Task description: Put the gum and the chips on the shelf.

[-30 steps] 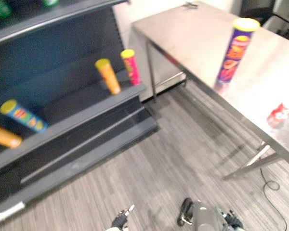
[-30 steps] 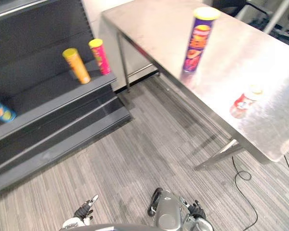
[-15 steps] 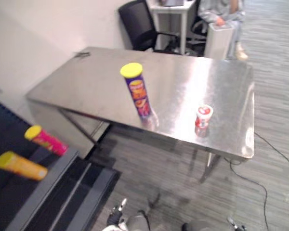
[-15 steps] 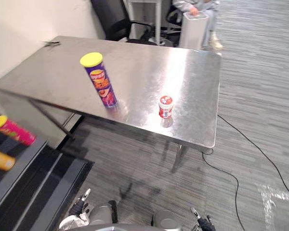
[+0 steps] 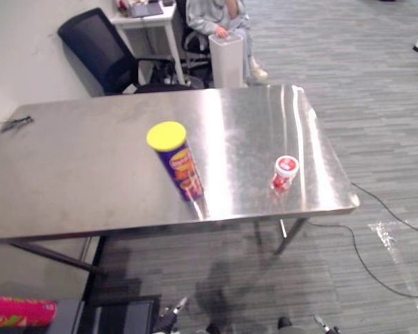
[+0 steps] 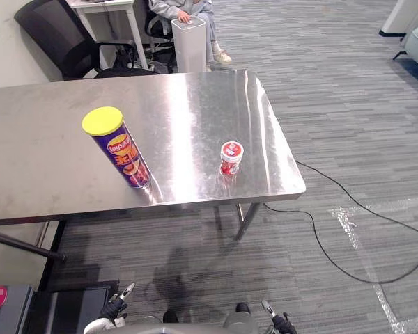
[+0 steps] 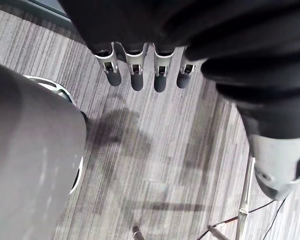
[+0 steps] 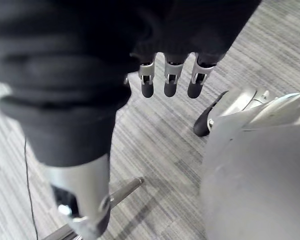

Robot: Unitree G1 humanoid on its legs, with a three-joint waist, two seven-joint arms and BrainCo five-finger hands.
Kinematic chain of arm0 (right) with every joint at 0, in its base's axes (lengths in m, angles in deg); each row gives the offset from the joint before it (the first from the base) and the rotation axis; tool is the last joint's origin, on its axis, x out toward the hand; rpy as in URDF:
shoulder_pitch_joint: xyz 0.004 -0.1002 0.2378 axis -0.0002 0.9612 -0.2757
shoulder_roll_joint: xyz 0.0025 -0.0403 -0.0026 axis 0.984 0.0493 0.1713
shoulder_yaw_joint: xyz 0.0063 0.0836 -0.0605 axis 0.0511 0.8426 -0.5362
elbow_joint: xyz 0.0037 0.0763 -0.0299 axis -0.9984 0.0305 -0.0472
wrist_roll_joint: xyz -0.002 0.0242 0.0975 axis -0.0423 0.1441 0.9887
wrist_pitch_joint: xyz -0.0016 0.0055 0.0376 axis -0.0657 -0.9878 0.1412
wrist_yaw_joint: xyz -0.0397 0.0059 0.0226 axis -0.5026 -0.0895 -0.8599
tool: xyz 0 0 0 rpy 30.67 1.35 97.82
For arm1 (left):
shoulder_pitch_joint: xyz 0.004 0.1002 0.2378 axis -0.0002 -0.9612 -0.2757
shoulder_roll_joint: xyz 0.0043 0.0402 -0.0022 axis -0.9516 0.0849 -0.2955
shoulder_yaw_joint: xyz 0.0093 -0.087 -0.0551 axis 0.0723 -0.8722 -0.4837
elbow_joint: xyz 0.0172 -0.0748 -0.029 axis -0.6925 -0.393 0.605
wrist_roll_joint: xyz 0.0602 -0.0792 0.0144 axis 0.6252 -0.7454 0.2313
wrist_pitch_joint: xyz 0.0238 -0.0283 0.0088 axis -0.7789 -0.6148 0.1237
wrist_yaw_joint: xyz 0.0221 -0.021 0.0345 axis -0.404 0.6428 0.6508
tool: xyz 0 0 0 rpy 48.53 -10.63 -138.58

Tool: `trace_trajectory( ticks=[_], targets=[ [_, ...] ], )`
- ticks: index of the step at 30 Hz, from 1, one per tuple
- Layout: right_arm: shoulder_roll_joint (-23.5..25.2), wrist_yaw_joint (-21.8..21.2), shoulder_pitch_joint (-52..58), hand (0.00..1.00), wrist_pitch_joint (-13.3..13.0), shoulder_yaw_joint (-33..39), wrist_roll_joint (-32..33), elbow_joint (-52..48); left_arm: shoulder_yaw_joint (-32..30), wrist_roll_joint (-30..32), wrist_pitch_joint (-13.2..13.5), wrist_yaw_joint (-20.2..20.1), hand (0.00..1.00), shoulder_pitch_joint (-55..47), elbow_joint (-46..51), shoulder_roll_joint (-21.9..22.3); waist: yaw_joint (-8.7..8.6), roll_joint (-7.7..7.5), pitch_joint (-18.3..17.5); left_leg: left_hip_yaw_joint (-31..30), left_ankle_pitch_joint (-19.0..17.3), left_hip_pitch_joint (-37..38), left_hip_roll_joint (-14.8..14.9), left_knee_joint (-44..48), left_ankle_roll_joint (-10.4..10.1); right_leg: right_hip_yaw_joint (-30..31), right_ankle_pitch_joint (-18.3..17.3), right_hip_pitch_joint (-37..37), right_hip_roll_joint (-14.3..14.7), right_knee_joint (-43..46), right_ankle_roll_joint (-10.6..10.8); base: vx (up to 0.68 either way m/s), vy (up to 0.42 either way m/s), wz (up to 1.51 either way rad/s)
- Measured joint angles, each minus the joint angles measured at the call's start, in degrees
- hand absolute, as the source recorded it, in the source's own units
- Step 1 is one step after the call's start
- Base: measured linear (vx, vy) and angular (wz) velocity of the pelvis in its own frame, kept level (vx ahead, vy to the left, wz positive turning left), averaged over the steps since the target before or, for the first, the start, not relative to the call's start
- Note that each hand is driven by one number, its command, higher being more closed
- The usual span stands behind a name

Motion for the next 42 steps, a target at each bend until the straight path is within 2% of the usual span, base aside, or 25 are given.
trace_trajectory(
  ticks=[2,5,7,9,13,17,19,22,24,25,28,31,35,42],
  targets=[
    [-0.27,0.01,0.44,0.0,0.26,0.32,0.03,0.22,0.15,0.0,-0.03,-0.05,0.0,-0.1,-0.14,-0.24,0.04,0.3,-0.35,-0.26,1.04,0.44,-0.44,-2.01,0.6,-1.65,-0.02,-0.14,-0.17,-0.79,0.01,-0.08,-0.017,0.03],
    [-1.35,0.0,0.64,0.0,0.32,1.18,0.08,0.9,0.64,0.53,-0.11,-0.15,0.0,-0.18,-0.28,-0.07,0.04,0.44,-0.65,-0.69,5.31,3.23,-0.99,-8.87,0.26,-3.5,-0.07,-0.13,0.23,-1.54,-0.04,-0.1,-0.071,0.06],
    [-2.47,0.34,0.76,0.0,0.3,4.22,0.17,0.93,0.65,1.85,-0.13,-0.26,0.0,-0.26,-1.01,0.03,0.02,1.03,-1.33,-1.53,7.64,4.96,-0.86,-12.9,0.1,-4.26,-0.48,0.11,0.87,-1.65,-0.42,-0.11,-0.069,0.11],
    [-3.48,0.35,0.67,0.0,0.3,6.76,0.18,0.6,0.57,1.84,-0.12,-0.24,0.0,-0.23,-1.08,0.01,0.05,1.01,-1.35,-1.71,7.81,4.96,-0.65,-12.91,-0.09,-4.55,-0.8,0.27,1.2,-1.82,-0.58,-0.06,-0.041,0.05],
    [-9.47,2.29,0.16,0.0,0.29,17.14,1.04,-2.23,0.38,2.05,-0.12,-0.43,0.0,-0.56,-0.57,-0.25,-0.03,0.57,-1.76,-1.38,7.61,3.8,-0.78,-13.09,-0.34,-5.28,-0.33,-0.07,0.8,-3.74,-0.87,-0.04,-0.001,-0.03],
    [-14.26,4.67,0.28,0.0,-0.21,20.36,2.45,-12.3,-0.69,2.22,-0.09,-1.06,0.0,-1.47,0.08,-0.49,-0.24,0.05,-2.64,-0.09,6.95,3.39,-1.07,-12.89,-0.37,-4.34,1.59,-0.87,0.56,-4.73,-0.58,0.05,0.013,-0.17],
    [-15.18,6.7,-0.4,0.0,-1.04,20.11,2.29,-25.48,-2.4,3.01,-0.09,-1.25,0.0,-2.25,0.18,-0.22,-1.19,0.29,-3.04,0.91,6.83,3.4,-1.03,-12.87,-0.32,-3.48,2.24,-1.24,0.67,-4.85,-0.44,0.09,-0.005,-0.21],
    [-15.06,10.24,-1.1,0.0,-2.74,17.83,1.95,-42.8,-4.48,3.46,-0.1,-1.15,0.0,-3.02,0.94,0.19,-1.59,0.47,-3.15,1.25,6.54,3.47,-0.59,-12.86,-0.53,-2.83,2.45,-1.38,1.18,-4.89,-0.1,0.09,-0.031,-0.15],
    [-14.74,11.46,-1.12,0.0,-3.67,15.98,-0.4,-50.41,-4.87,3.46,-0.1,-1.07,0.0,-3.17,1.31,0.35,-1.54,0.74,-3.32,1.39,6.39,3.52,-0.22,-12.85,-0.75,-2.84,2.55,-1.44,1.56,-4.86,0.06,0.05,-0.052,-0.07],
    [-14.38,11.92,-1.7,0.0,-4.2,13.85,-2.49,-56.49,-5.12,3.46,-0.11,-1.01,0.0,-3.52,2.08,0.58,-1.51,0.57,-3.26,1.58,6.2,3.57,0.09,-12.85,-1.03,-2.67,2.55,-1.57,1.88,-4.75,0.06,0.02,-0.049,-0.09],
    [-12.48,11.96,-3.2,0.0,-5.69,9.71,-5.94,-65.64,-5.17,3.48,-0.1,-0.96,0.0,-3.82,3.04,0.9,-1.31,0.51,-3.31,2.61,6.0,3.46,0.4,-12.87,-1.32,-2.0,2.55,-2.34,2.21,-4.54,0.06,-0.01,-0.039,-0.16],
    [-11.48,10.01,-1.95,0.0,-6.27,4.28,-6.87,-72.85,-5.13,4.05,-0.12,-1.05,0.0,-3.8,3.46,1.57,-1.38,0.09,-3.04,2.62,5.98,3.47,0.28,-12.88,-1.33,-1.96,2.55,-2.35,2.11,-4.67,0.06,-0.01,-0.021,-0.04],
    [-12.26,4.06,-0.96,0.0,-6.51,-0.41,-9.02,-79.17,-4.93,4.53,-0.22,-1.36,0.0,-4.11,4.54,1.72,-1.28,0.15,-3.1,2.34,6.02,3.42,0.08,-12.86,-1.26,-2.28,2.55,-2.2,1.95,-4.73,0.06,-0.01,-0.014,0.02],
    [-15.57,-1.53,-0.84,0.0,-7.4,-7.64,-7.79,-79.6,-3.91,4.78,-0.44,-1.61,0.0,-4.03,4.66,1.05,-0.93,-0.1,-3.02,0.69,6.33,3.01,-0.06,-12.86,-0.84,-3.83,2.54,-2.0,1.72,-4.7,0.08,-0.02,-0.032,0.1]
  ],
)
